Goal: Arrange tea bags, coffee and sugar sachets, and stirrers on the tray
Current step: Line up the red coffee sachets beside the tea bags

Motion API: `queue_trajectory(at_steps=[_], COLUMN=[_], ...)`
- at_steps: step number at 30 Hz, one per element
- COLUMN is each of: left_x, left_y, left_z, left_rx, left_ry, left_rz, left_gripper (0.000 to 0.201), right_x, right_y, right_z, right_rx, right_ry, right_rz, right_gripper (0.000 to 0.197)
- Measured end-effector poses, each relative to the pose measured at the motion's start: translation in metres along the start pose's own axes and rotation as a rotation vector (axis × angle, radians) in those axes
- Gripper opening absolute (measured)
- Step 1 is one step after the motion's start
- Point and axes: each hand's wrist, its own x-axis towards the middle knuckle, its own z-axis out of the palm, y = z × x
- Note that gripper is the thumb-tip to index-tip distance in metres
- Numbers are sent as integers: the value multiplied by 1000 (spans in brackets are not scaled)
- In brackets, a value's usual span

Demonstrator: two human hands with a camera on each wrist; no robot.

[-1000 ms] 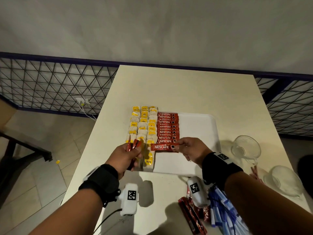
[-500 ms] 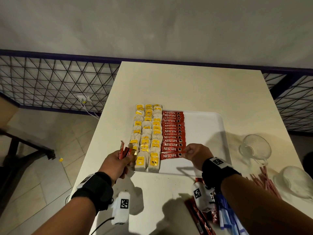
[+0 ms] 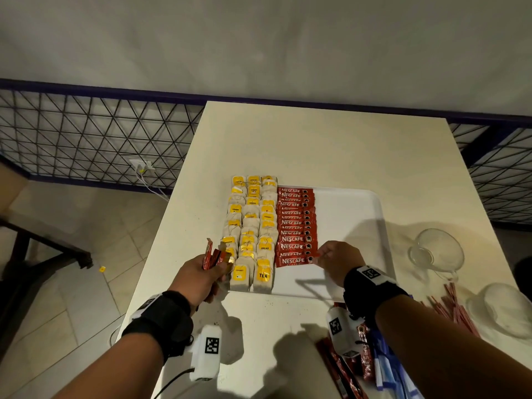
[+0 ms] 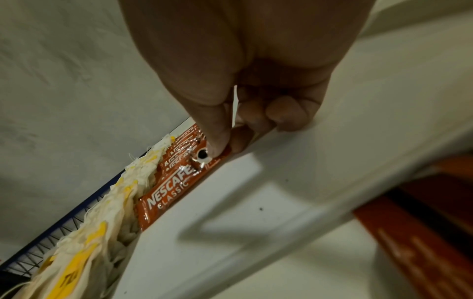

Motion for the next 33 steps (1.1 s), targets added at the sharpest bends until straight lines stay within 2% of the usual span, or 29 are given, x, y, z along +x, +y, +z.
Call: queue_trajectory(at_steps=[8,18,23,33], left_x=[-2,-3,-1,4], left_y=[-1,0,-2,-7], left_z=[2,3,4,5], left_rx=[-17,-23,-30,-46], left_ry=[-14,-12,-11,-18], left_rz=[-10,-21,-24,-29], left_gripper=[20,19,21,18], right_x=[-3,-7,-3,-5], right_y=[-5,-8,-7,-4], right_z=[5,8,10,10], right_rx=[-17,-2,100,99], right_ry=[24,49,34,22], right_rz=[-36,-40,33,0], right_gripper=[17,16,35,23])
